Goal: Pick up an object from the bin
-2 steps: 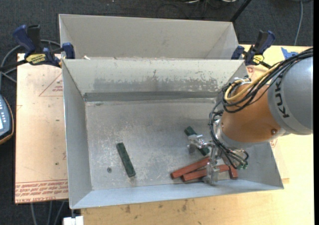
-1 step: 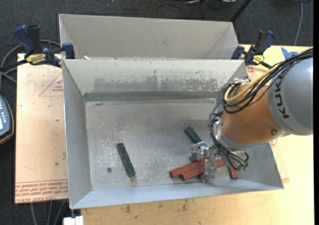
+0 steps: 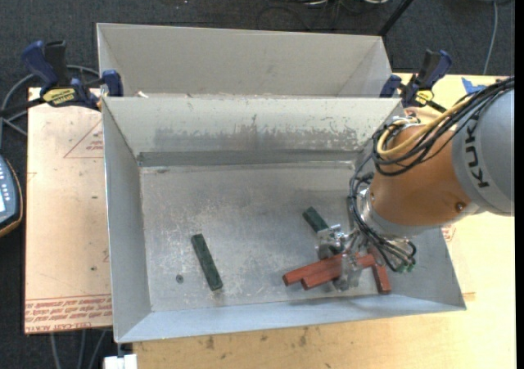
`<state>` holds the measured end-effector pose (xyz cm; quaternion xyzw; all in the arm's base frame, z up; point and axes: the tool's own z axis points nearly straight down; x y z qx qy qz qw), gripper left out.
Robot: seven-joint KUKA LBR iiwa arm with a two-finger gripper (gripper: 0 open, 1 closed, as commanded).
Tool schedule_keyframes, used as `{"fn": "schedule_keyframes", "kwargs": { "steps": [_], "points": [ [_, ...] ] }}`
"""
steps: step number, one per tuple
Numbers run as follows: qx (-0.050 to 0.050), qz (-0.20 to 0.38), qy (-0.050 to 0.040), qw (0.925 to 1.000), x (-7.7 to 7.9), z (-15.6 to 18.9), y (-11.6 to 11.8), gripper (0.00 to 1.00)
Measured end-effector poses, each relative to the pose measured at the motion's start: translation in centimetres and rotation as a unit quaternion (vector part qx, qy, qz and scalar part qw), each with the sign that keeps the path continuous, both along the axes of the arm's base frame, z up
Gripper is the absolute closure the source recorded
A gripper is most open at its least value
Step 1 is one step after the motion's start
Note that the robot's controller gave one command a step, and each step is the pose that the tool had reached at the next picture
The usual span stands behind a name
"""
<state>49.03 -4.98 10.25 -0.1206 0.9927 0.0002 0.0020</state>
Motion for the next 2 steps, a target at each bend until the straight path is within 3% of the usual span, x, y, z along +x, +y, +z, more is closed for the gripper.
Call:
{"fn": "schedule_keyframes", "kwargs": {
  "steps": [1,2],
  "points": [
    [0.0,0.001,0.0007,1.0,0.1,1.0,0.1,1.0],
    [0.0,0.0,-0.0022,1.0,0.3,8.6,0.2,1.0]
  ]
}}
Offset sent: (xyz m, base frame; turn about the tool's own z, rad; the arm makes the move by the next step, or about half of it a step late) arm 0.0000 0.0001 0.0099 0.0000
